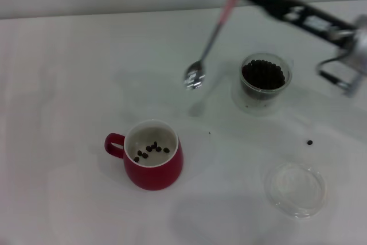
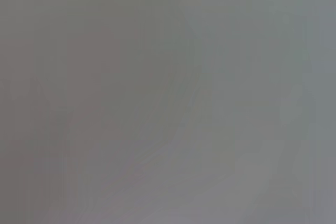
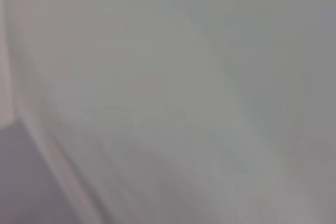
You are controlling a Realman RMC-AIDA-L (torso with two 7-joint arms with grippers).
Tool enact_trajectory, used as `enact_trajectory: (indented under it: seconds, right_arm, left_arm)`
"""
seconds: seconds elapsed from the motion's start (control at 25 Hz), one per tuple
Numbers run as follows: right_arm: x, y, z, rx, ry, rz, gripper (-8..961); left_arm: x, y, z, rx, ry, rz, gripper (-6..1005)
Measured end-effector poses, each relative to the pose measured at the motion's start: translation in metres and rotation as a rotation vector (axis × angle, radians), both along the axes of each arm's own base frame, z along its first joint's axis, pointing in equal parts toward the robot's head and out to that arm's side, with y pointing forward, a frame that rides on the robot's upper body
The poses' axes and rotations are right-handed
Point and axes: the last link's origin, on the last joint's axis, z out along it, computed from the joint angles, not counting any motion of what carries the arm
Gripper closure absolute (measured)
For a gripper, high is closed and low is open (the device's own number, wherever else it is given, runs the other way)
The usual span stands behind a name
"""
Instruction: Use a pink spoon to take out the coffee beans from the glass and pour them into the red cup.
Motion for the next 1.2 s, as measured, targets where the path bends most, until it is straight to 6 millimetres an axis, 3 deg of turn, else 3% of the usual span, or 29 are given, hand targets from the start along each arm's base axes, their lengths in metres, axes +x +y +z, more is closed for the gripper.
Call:
enact_trajectory:
  seconds: [0.2,0.44,0.76,1.2]
  right_arm:
    - [0.045,-0.016,0.041,0.019,0.055,-0.075,801]
    - [0.078,-0.028,0.058,-0.132,-0.062,-0.135,801]
    - [0.085,-0.030,0.048,-0.325,-0.263,-0.110,801]
    - [0.092,-0.023,0.032,-0.406,-0.460,-0.099,801]
  left_arm:
    - [-0.001,-0.001,0.000,0.001,0.000,0.004,241]
    - [0.000,0.001,0.001,0.002,0.002,-0.001,241]
    - [0.001,0.002,0.002,0.003,0.005,-0.005,241]
    - [0.000,0.002,0.003,0.006,0.006,-0.003,241]
